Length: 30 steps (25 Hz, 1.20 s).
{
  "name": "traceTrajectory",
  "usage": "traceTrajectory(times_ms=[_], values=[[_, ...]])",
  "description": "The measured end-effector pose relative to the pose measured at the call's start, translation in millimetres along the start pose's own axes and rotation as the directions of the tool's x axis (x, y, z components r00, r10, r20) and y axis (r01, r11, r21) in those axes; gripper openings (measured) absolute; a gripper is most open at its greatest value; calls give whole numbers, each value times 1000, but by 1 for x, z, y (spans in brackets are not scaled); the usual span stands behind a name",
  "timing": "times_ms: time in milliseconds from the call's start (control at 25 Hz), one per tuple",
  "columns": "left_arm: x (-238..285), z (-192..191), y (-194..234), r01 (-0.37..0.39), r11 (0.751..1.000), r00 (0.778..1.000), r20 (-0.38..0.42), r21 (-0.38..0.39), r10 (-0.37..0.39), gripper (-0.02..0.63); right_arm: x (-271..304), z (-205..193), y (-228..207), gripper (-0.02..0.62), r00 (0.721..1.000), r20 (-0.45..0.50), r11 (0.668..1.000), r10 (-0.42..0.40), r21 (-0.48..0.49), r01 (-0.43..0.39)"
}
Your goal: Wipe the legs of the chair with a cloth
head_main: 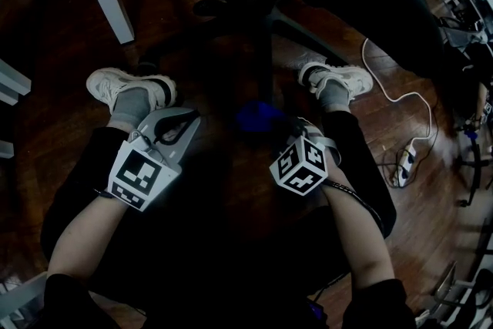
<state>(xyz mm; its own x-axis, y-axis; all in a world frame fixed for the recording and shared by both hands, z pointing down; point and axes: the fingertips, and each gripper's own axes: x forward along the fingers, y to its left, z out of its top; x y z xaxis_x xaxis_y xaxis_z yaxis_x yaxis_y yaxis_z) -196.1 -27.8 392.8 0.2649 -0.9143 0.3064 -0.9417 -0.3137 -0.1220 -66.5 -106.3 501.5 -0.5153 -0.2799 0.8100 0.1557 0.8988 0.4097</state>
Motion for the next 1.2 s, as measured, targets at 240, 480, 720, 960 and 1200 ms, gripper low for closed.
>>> traceTrajectory(times_ms=[240, 480, 720, 960, 1200], values=[[-4, 14, -2, 11, 1000, 999, 30, 15, -12, 6, -1, -2, 13, 92, 999, -41, 1000, -12, -23, 11], [-11, 24, -12, 26, 1000, 998, 60, 16, -26, 6, -15, 2, 36, 92, 996, -86, 999, -19, -50, 15], [-10, 57, -6, 19, 998, 995, 101, 67, -25, 6, -56, 37, 0, 92, 989, -33, 990, -144, 3, 144], [-5, 92, -14, 4, 995, 992, 123, 96, -16, 6, -63, 57, -77, 92, 954, 118, 861, -276, 471, 191], [-5, 115, -16, 24, 989, 997, 62, 149, -34, 6, -62, 33, -100, 91, 889, 330, 490, -317, 860, -144]])
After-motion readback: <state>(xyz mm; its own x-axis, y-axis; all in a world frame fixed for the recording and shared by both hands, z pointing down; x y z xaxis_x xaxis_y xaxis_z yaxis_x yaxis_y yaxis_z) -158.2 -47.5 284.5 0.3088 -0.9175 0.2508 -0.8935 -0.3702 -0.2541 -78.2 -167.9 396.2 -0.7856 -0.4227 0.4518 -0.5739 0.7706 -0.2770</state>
